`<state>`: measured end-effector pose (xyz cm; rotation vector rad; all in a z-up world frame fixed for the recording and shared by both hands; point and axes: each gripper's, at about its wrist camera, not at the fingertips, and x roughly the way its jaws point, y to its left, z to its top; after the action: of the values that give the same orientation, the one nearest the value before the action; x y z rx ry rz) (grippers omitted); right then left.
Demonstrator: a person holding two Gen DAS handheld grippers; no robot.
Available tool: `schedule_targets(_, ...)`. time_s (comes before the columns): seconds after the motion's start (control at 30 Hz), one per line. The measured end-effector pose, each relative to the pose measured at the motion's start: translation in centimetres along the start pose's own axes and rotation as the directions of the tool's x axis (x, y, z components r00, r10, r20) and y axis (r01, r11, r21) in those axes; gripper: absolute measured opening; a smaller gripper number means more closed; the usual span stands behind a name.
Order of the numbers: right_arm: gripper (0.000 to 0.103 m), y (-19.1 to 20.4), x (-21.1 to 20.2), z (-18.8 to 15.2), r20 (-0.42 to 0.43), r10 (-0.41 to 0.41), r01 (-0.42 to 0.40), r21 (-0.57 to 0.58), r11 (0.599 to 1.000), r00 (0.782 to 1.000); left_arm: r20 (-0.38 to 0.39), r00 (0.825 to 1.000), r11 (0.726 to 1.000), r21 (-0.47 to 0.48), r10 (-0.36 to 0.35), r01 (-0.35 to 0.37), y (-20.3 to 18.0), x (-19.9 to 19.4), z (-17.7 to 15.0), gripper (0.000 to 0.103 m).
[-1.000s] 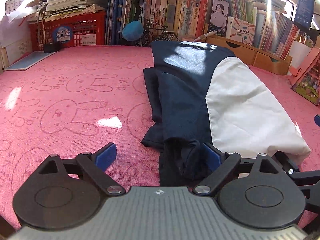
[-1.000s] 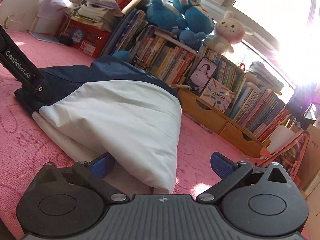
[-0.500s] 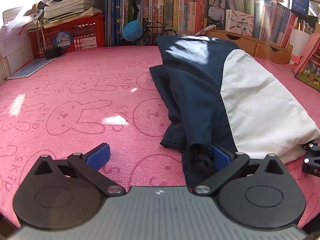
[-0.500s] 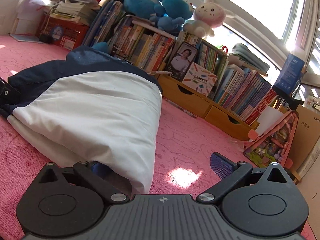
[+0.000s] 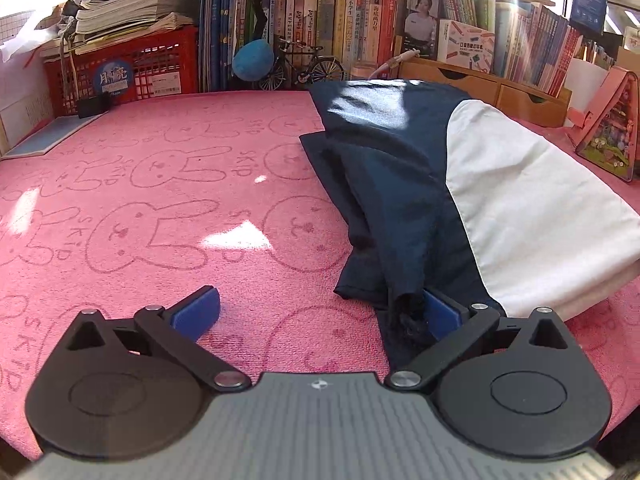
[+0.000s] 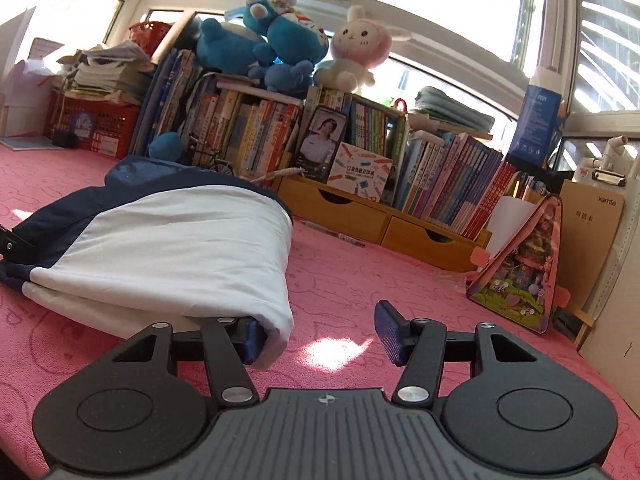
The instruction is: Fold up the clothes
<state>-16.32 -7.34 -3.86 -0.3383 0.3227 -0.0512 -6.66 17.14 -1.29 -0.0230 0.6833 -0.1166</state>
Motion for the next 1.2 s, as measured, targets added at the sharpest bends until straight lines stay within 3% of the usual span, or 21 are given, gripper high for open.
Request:
schedule_targets(0.2, 0.055, -0.1, -3.4, -0.2, 0.02, -0.031, 0.032, -0.038, 0.999, 0.999, 0.003, 0.999, 0.999, 0.029, -0.037, 0.037, 0.3, -0.3, -0.2, 0.103)
schedule_targets(0.4, 0.053, 0.2, -5.3, -1.2, -0.044, -0.01, 0.008, -0.037, 0.999, 0.999, -0.004, 0.997, 0.995, 0.065, -0.073, 0.073, 0.8, -0.7, -0.3, 0.103)
schedule_targets(0.5, 0.031, -0.2, -5.7, -1.2, -0.08, 0.085, -0.082, 0.044, 0.996, 0.993, -0.013, 0.997, 0.995, 0.063, -0.076, 0.077, 1.0, -0.7, -0.2, 0.103)
schedule_targets(0.53, 0.015, -0.4, -5.7, -1.2, -0.09, 0.128, -0.121, 0.082, 0.989, 0.988, -0.014, 0.997, 0.995, 0.058, -0.076, 0.076, 1.1, -0.7, -0.2, 0.103)
schedule_targets(0.63, 0.015, -1.7, -4.9, -1.7, -0.129, 0.236, -0.205, 0.214, 0.955, 0.963, -0.019, 0.996, 0.996, 0.011, -0.087, 0.088, 1.9, -1.2, 0.0, 0.103)
schedule_targets(0.73, 0.015, -2.3, -4.7, -2.1, -0.127, 0.299, -0.264, 0.236, 0.935, 0.946, -0.003, 0.996, 0.993, -0.068, -0.094, 0.093, 2.9, -2.6, 0.6, 0.103)
schedule_targets(0.8, 0.015, -2.4, -4.9, -2.1, -0.118, 0.33, -0.299, 0.224, 0.928, 0.936, 0.043, 0.997, 0.995, -0.072, -0.066, 0.069, 2.7, -4.3, 1.1, 0.103)
schedule_targets(0.9, 0.015, -2.8, -5.1, -2.2, -0.104, 0.372, -0.337, 0.254, 0.907, 0.923, 0.188, 0.981, 0.998, 0.035, -0.057, 0.052, 0.0, -7.8, 2.0, 0.103)
schedule_targets(1.0, 0.016, -3.0, -5.0, -2.3, -0.101, 0.4, -0.358, 0.29, 0.888, 0.911, 0.263, 0.952, 0.981, 0.155, -0.155, 0.117, -3.9, -9.3, 2.4, 0.103)
schedule_targets(1.1, 0.016, -2.9, -5.1, -2.2, -0.095, 0.43, -0.384, 0.309, 0.87, 0.898, 0.244, 0.938, 0.951, 0.245, -0.247, 0.187, -8.1, -8.0, 2.1, 0.103)
schedule_targets(1.2, 0.016, -2.3, -5.4, -2.2, -0.095, 0.466, -0.423, 0.291, 0.858, 0.88, 0.172, 0.944, 0.931, 0.284, -0.283, 0.227, -11.0, -5.4, 1.5, 0.103)
